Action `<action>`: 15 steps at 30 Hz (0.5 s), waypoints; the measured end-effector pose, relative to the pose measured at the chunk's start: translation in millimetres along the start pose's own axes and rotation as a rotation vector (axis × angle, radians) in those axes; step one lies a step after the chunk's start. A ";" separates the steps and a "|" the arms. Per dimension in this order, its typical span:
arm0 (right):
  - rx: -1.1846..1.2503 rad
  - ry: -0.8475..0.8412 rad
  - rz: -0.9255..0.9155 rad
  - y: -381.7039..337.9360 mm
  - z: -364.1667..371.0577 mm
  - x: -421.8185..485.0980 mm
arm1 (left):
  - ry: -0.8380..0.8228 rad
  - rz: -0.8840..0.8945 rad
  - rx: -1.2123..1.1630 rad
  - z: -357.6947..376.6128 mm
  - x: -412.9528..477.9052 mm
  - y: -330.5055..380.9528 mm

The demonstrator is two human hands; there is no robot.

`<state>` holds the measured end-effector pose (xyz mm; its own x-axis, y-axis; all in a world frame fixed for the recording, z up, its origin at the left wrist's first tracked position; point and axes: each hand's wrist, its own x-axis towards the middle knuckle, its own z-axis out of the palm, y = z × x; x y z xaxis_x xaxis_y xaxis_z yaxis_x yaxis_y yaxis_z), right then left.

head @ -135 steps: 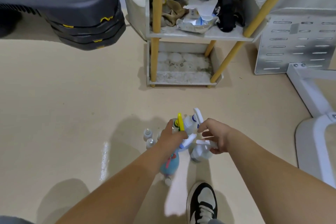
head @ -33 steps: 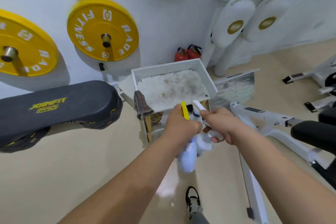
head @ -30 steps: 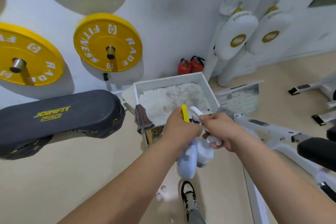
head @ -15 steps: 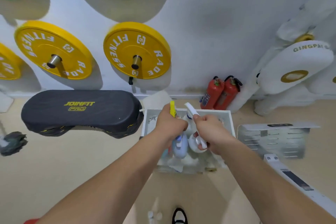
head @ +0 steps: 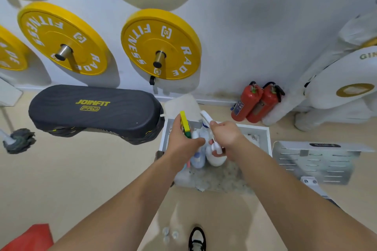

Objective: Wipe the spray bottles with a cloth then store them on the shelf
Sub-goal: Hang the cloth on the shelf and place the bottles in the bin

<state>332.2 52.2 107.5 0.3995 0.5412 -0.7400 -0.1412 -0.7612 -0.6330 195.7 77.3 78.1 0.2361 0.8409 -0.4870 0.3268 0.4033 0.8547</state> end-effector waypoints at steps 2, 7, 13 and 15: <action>0.010 0.014 -0.001 1.5 -0.9 -4.8 | -0.024 0.013 -0.018 -5.0 -5.0 -7.0; 0.056 0.086 -0.031 16.3 -1.2 -23.3 | -0.054 -0.027 -0.029 -18.1 -13.7 -9.7; 0.001 0.218 -0.156 36.2 -7.2 -44.9 | 0.017 -0.007 0.256 -30.6 -26.0 -13.3; -0.037 0.277 -0.214 40.5 -5.6 -52.9 | 0.022 0.064 0.257 -36.5 -36.3 -10.8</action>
<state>310.4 -9.3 122.2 0.6480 0.5763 -0.4980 0.0033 -0.6560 -0.7548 150.2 55.7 93.1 0.2446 0.8705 -0.4272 0.5346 0.2465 0.8083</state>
